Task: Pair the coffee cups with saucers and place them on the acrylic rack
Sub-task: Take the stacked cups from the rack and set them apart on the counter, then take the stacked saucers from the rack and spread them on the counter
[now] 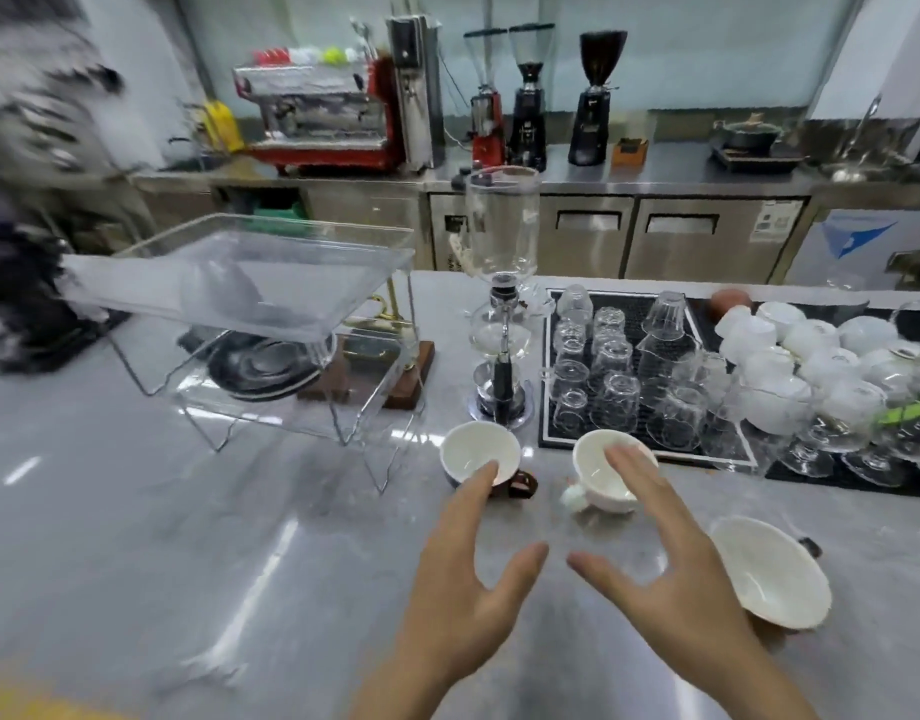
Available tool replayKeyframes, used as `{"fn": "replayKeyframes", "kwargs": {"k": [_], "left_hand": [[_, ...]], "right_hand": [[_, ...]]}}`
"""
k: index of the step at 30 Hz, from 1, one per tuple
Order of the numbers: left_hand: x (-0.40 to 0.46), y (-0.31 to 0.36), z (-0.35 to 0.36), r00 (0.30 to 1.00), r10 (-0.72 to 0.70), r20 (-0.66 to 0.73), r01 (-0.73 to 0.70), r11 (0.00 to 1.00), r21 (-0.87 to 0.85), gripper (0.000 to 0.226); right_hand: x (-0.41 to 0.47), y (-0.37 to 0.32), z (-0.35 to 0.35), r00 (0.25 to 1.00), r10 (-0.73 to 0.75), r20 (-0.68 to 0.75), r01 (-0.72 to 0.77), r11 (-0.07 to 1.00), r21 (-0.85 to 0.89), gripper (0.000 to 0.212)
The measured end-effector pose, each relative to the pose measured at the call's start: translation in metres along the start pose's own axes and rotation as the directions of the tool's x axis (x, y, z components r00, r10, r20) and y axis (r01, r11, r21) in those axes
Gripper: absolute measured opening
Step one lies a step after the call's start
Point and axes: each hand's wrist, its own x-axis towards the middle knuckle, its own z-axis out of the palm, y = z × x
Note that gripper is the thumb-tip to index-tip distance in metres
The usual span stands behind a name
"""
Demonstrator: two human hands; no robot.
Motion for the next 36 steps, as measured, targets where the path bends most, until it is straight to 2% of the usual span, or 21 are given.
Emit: {"fn": "replayKeyframes", "kwargs": {"k": [8, 13, 18, 22, 32, 36], "left_hand": [[-0.009, -0.028, -0.102, 0.961, -0.131, -0.244, 0.105, 0.988, -0.117, 0.068], [-0.011, -0.05, -0.157, 0.925, -0.141, -0.352, 0.127, 0.99, -0.064, 0.067], [-0.009, -0.074, -0.201, 0.931, -0.123, -0.343, 0.174, 0.977, 0.124, 0.077], [-0.001, -0.089, -0.224, 0.95, -0.077, -0.304, 0.16, 0.952, 0.261, 0.081], [0.051, -0.128, -0.264, 0.969, 0.015, -0.248, 0.095, 0.901, 0.423, 0.079], [0.084, -0.135, -0.273, 0.977, -0.014, -0.214, 0.098, 0.918, 0.384, 0.083]], "right_hand": [[0.027, -0.051, 0.096, 0.984, -0.097, 0.152, 0.083, 0.992, 0.1, 0.073], [0.032, -0.078, 0.147, 0.972, -0.146, 0.182, 0.13, 0.987, 0.099, 0.065], [0.04, -0.092, 0.194, 0.96, -0.15, 0.235, 0.15, 0.989, 0.018, 0.069], [0.049, -0.097, 0.222, 0.952, -0.162, 0.259, 0.183, 0.981, -0.059, 0.067], [0.097, -0.111, 0.289, 0.97, -0.119, 0.213, 0.167, 0.96, -0.227, 0.065], [0.128, -0.12, 0.302, 0.988, -0.025, 0.155, 0.061, 0.971, -0.229, 0.064]]}}
